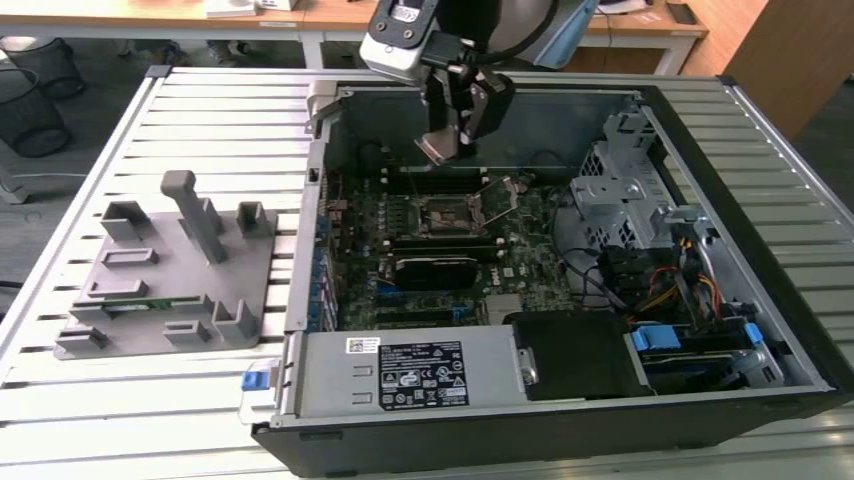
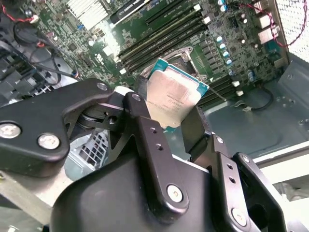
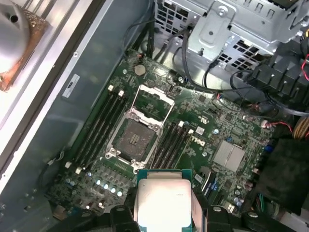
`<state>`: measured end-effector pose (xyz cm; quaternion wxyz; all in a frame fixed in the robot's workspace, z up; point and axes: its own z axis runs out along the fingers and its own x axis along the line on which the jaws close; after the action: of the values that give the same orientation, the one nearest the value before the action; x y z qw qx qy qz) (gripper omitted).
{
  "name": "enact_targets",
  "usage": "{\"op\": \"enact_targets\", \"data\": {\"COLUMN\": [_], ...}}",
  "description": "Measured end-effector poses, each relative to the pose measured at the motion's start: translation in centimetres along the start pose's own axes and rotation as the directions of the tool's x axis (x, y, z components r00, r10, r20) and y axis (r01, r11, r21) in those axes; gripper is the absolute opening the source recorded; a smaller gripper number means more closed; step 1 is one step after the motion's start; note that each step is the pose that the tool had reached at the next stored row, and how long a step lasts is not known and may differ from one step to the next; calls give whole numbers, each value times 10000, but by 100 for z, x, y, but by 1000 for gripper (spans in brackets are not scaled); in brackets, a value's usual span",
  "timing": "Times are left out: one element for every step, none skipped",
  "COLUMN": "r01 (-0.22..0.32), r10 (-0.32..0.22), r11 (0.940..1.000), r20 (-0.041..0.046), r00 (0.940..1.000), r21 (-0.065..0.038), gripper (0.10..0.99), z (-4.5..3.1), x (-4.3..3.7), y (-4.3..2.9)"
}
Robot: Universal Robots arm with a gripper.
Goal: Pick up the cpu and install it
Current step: 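Place the cpu into insertion slot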
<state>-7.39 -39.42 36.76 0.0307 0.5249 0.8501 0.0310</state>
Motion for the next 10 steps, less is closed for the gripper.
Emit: {"op": "enact_targets", "data": {"r01": [-137, -275, -416, -561, -712, -856, -1003, -1151, -1297, -1437], "r10": [137, 275, 416, 561, 712, 856, 1003, 1151, 1297, 1437], "r11": [9999, 9996, 9991, 9984, 9975, 9963, 9950, 9934, 9915, 9896], "r20": [12, 24, 35, 48, 62, 74, 87, 99, 112, 125], "r00": [9999, 9996, 9991, 9984, 9974, 9963, 9949, 9933, 9915, 9895], "r21": [3, 5, 7, 9, 12, 14, 15, 17, 19, 20], "gripper": [525, 525, 525, 525, 525, 525, 525, 525, 525, 525], "z": [0, 1, 2, 2, 3, 3, 4, 4, 5, 5], "x": [0, 1, 1, 2, 2, 3, 3, 3, 4, 4], "y": [0, 0, 1, 1, 1, 1, 1, 1, 1, 2]}}
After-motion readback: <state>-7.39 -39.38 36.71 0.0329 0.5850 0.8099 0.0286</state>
